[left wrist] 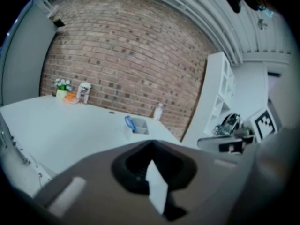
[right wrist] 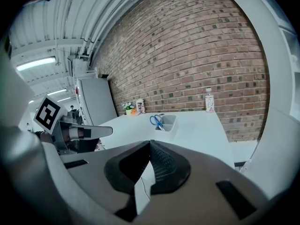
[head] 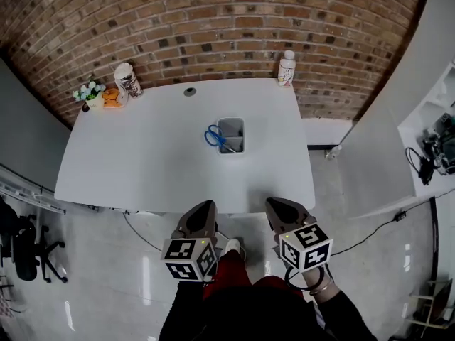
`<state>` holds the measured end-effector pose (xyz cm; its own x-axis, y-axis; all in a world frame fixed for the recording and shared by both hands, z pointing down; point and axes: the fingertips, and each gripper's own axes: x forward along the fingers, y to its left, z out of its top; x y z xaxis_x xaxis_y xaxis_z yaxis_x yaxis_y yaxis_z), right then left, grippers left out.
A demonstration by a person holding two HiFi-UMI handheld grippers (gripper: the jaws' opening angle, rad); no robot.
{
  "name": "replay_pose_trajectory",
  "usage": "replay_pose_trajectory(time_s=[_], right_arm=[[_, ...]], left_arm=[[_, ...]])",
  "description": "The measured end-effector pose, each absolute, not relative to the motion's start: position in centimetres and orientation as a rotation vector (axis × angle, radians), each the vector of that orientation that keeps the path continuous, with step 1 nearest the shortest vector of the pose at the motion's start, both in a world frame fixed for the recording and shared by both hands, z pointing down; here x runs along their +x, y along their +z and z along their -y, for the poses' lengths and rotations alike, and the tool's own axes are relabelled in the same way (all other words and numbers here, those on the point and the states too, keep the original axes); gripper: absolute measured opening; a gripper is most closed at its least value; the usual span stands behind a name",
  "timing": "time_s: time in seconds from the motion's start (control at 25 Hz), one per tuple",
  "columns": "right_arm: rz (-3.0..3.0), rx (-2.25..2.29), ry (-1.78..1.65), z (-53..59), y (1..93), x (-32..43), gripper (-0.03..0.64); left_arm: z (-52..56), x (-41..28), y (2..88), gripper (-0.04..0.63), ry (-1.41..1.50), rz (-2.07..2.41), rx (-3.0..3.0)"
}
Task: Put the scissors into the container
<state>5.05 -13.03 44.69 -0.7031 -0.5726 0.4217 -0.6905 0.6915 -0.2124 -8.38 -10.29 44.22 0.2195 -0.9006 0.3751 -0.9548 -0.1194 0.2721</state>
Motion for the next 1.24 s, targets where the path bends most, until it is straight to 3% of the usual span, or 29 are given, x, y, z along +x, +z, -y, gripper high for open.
replay_pose_trajectory(time_s=[1.24], right_arm=[[2.801, 1.051, 0.323, 12.3, 36.5, 5.9, 0.008]], left_arm=[[8.5, -9.4, 37.9, 0.003, 0.112, 1.850, 2.148]])
